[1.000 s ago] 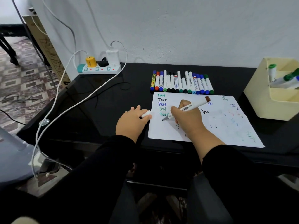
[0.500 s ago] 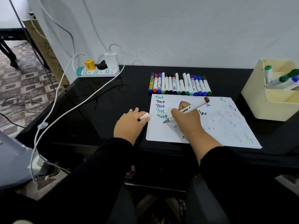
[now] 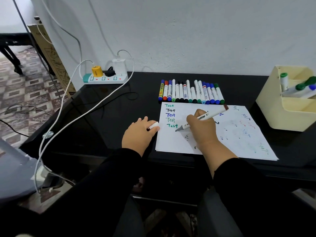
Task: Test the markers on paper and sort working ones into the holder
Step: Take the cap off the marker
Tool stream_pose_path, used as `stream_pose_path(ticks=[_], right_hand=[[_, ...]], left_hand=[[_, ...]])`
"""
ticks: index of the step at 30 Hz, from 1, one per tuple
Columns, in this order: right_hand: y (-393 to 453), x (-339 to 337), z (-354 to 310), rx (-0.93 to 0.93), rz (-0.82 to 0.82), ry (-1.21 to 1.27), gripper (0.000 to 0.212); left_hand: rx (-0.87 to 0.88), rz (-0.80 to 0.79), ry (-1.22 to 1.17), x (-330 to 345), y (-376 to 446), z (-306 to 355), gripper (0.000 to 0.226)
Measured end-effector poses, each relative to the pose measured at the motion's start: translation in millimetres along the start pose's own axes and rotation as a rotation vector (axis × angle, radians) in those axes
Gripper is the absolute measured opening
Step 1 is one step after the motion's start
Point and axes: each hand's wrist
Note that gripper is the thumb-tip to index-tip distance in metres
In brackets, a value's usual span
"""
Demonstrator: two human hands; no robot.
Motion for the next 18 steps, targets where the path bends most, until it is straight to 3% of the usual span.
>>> stream_pose_path(ticks=[6, 10, 18], right_hand=[[8, -16, -8, 0.14, 0.017, 0.349, 0.034], [9, -18, -13, 0.089, -0.002, 0.345, 0.029], [0, -11, -22, -0.026, -0.063, 0.272, 0.039]], left_hand=[[0.103, 0.104, -0.169, -6, -10, 7, 0.035], [0.1, 0.092, -0.334, -13, -21, 15, 0.032], [0.055, -0.079, -0.445, -17, -16, 36, 0.04]])
Point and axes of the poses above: each hand's wrist, its own y-axis towards the middle knuckle, its own x-axis out of the palm, z = x × y, and after that the axes turned 9 degrees about -y, right-handed
